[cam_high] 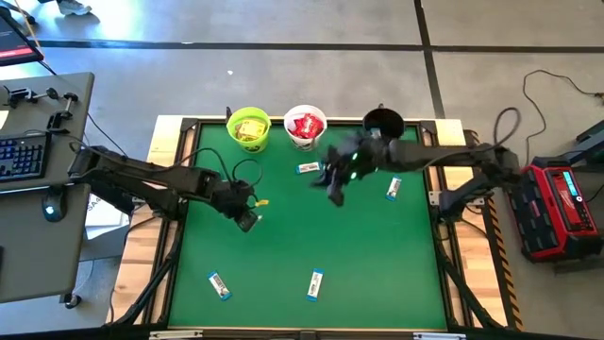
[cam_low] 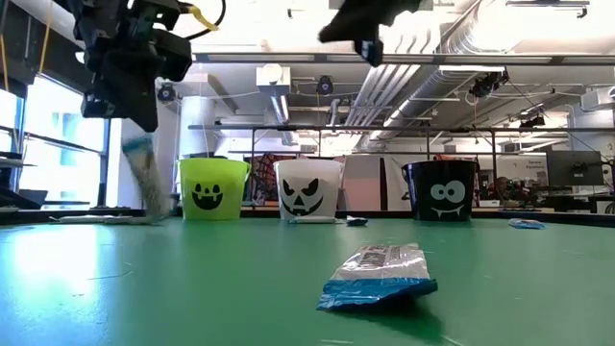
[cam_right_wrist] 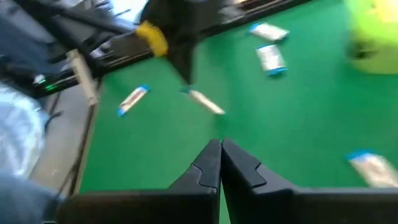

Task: Sort candy by brand, put in halloween buckets
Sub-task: Put the white chocolate bar into the black bucket

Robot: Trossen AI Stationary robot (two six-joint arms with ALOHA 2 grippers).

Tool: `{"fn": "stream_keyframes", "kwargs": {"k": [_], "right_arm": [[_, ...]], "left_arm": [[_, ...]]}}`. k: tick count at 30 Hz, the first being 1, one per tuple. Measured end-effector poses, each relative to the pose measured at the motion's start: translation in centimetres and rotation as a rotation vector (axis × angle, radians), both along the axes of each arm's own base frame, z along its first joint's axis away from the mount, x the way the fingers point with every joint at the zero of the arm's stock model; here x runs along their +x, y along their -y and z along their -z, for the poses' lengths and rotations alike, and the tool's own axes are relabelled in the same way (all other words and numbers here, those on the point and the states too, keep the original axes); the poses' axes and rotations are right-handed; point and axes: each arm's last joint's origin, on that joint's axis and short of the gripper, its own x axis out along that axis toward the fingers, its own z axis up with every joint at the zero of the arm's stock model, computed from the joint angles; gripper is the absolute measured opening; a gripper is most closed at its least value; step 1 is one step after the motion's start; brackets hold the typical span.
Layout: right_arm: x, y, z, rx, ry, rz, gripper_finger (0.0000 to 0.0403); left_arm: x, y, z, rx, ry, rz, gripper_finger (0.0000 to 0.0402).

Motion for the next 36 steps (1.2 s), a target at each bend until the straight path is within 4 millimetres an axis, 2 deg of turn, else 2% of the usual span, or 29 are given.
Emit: {"fn": "stream_keyframes", "kwargs": {"k": [3, 7, 10, 13, 17, 19, 22, 24, 28, 36], "right_arm": [[1.8, -2.4, 1.7, 0.019, -0.018, -0.022, 0.0011], [4.2, -4.9, 4.5, -0.003, -0.031, -0.042, 0.0056], [5.8, -6.1, 6.6, -0.006, -0.027, -0.062, 0.0100], [6.6, -6.6, 8.0, 0.021, -0.041, -0.052, 0.0136], [6.6, -7.0, 8.1, 0.019, -0.044, -0.010, 0.0166], [6.5, -7.1, 7.9, 0.015, -0.043, 0.008, 0.0171], [6.5, -7.1, 7.8, 0.035, -0.039, 0.024, 0.0172], [6.4, -7.1, 7.8, 0.045, -0.042, 0.031, 0.0172], [6.5, -7.1, 7.7, 0.050, -0.038, 0.035, 0.0172], [6.5, -7.1, 7.6, 0.051, -0.028, 0.034, 0.0172]], "left_arm": [[-0.2, 0.0, 0.0, 0.026, -0.011, 0.046, 0.0000], [-0.3, 0.0, 0.1, 0.049, -0.014, 0.104, 0.0000], [-0.4, 0.0, 0.1, 0.076, -0.016, 0.149, 0.0000], [-0.4, 0.4, 0.1, 0.147, 0.000, 0.273, 0.0000], [-0.7, 1.1, 0.5, 0.255, 0.012, 0.497, 0.0011], [-1.0, 1.0, 1.2, 0.272, -0.009, 0.522, 0.0028], [-1.2, 0.2, 2.5, 0.236, -0.049, 0.453, 0.0063], [-1.3, -0.4, 3.6, 0.152, -0.056, 0.395, 0.0087], [-1.4, -1.5, 5.6, 0.040, -0.012, 0.291, 0.0123], [-1.4, -2.9, 7.5, -0.021, 0.062, 0.219, 0.0140]]}}
